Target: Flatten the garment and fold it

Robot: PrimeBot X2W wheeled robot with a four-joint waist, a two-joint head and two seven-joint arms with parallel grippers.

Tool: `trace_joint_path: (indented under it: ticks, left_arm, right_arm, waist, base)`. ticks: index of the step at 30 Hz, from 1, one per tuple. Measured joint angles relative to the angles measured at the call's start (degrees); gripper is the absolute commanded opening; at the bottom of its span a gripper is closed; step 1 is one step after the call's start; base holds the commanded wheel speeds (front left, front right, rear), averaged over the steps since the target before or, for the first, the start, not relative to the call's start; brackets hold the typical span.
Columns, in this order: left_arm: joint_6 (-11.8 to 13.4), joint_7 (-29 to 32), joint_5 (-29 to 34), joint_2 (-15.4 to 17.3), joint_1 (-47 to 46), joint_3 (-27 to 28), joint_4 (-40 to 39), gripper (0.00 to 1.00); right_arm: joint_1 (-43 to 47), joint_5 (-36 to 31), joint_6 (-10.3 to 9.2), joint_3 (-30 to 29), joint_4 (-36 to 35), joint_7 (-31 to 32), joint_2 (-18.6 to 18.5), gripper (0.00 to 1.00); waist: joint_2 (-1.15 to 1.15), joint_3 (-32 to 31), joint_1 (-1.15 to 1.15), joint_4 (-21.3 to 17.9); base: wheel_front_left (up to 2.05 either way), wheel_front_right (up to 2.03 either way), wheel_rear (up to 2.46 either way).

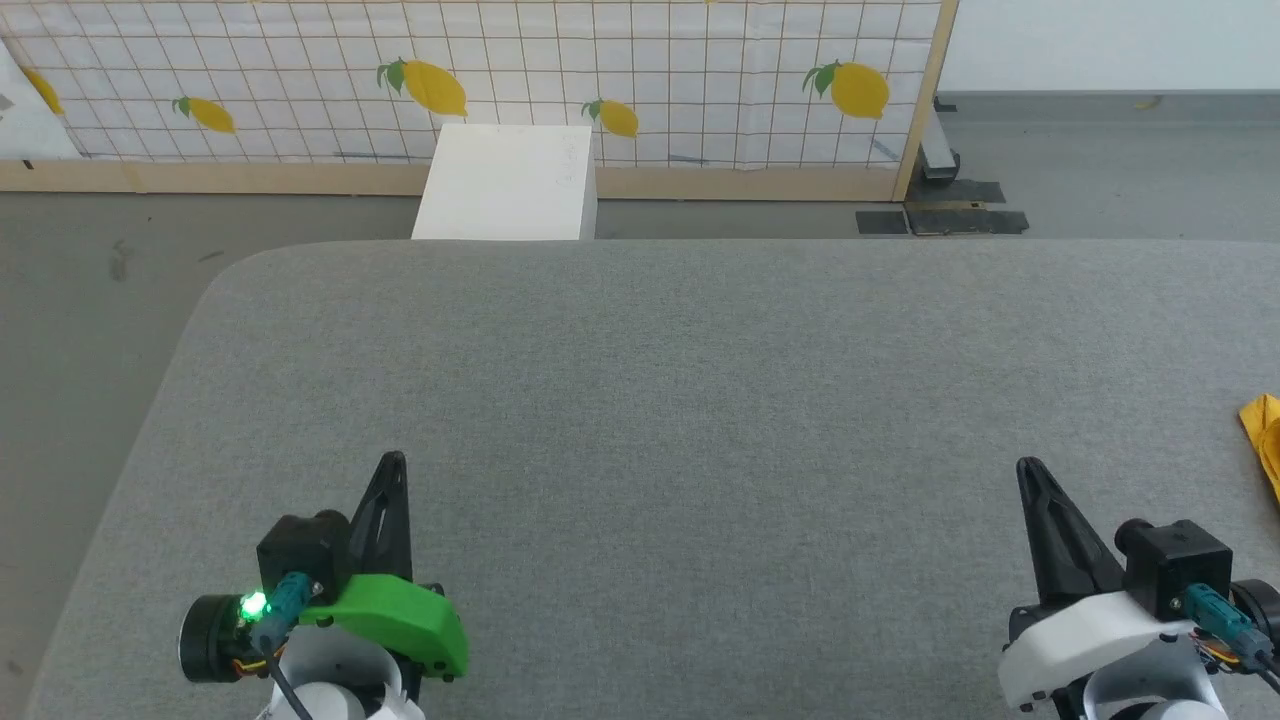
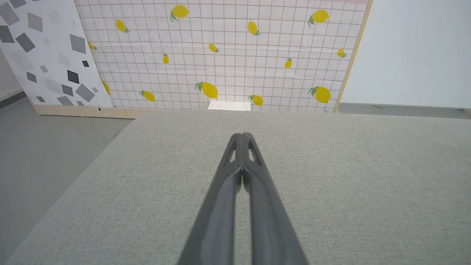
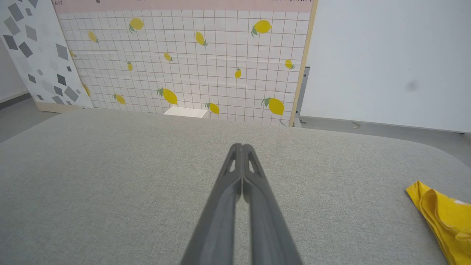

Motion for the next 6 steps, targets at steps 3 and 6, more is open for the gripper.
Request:
trace_joint_path:
  ticks: [3,6]
  left_arm:
    - [0.0,0.49,0.44,-0.01,0.03,0.14,-0.26,0.0]
    - [0.01,0.88,0.7,-0.01,0.14,0.29,-0.58,0.0]
  right_arm:
    - [-0.25,-0.04,0.0,0.21,0.02,0.01,0.0,0.0]
    - [-0.43,-0.05,0.0,0.43,0.03,0.32,0.0,0.0]
  waist:
    - [0.0,0.04,0.0,0.0]
    - [0.0,0.08,0.0,-0.01]
  base:
    - [0.0,0.0,0.0]
    - [0.0,0.0,0.0]
